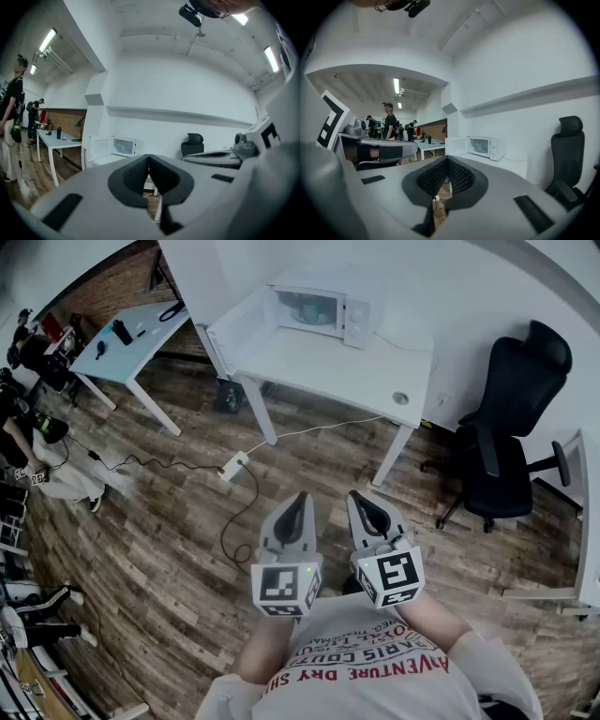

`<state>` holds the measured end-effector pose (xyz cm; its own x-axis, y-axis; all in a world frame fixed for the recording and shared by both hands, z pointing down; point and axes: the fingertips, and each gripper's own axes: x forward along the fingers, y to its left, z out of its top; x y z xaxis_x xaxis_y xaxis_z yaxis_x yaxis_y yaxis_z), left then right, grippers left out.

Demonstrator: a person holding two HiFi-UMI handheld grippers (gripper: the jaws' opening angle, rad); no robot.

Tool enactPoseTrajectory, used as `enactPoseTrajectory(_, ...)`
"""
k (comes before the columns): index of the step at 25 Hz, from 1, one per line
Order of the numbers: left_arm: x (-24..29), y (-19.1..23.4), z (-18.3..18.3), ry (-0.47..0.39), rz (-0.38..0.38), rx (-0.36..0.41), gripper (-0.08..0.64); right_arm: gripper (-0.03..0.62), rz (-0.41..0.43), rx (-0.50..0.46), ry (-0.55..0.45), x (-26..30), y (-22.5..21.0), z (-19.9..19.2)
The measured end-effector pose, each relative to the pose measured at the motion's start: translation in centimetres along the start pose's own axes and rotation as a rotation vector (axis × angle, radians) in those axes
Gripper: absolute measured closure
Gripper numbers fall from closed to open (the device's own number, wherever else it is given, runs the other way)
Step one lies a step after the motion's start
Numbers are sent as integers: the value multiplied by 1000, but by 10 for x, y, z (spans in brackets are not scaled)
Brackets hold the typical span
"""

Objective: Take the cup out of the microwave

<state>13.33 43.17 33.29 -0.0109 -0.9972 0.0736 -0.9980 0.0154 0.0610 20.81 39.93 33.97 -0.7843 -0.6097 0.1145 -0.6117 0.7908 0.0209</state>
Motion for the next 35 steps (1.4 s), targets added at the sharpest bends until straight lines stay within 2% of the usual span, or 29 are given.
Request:
enactPoseTrajectory(9, -4, 4, 1, -13, -7, -26, 552, 581, -1, -6, 0, -1, 5, 1)
enactPoseTrajectory(15, -8, 15, 1, -8, 4, -16, 552, 581, 6, -16, -9, 6, 16, 4)
enactPoseTrajectory(21, -2, 26, -14, 14, 20, -21, 552, 581, 33, -5, 18, 16, 19, -9)
enactPoseTrajectory(30, 66, 53, -11, 31, 47, -41, 552, 581, 73, 28, 12, 84, -22, -9)
enactPoseTrajectory(35, 134, 70, -1, 32, 75, -26, 552, 581, 99, 33, -5, 145, -72, 5)
